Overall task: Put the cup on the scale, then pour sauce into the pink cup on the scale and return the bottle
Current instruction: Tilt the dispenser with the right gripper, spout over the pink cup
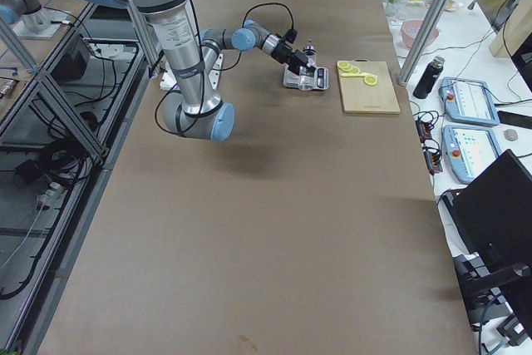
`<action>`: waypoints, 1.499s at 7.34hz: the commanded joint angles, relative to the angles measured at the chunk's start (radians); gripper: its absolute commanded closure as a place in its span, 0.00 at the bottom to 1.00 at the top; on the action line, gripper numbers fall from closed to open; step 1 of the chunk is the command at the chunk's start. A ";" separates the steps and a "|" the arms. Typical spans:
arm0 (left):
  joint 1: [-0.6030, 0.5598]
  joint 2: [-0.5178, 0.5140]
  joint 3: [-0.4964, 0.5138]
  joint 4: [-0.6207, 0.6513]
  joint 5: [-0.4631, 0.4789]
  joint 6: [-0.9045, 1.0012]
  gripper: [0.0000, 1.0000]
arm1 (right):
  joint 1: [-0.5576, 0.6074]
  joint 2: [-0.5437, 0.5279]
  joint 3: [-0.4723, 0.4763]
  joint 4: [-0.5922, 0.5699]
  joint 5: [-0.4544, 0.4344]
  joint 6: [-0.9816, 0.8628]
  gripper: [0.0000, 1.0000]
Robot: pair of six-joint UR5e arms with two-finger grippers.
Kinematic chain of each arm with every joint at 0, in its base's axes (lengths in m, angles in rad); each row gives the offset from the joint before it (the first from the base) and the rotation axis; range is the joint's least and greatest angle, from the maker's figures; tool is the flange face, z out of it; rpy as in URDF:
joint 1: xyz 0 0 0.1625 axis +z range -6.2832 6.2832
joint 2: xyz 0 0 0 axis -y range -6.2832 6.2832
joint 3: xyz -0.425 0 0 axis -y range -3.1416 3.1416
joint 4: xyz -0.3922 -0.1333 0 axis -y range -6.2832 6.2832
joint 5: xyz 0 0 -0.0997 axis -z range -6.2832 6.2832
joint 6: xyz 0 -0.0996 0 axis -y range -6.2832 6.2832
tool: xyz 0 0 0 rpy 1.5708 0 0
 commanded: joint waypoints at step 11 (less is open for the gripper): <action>-0.005 0.002 0.006 0.000 -0.001 0.002 0.03 | -0.039 0.000 -0.027 -0.167 -0.054 0.005 1.00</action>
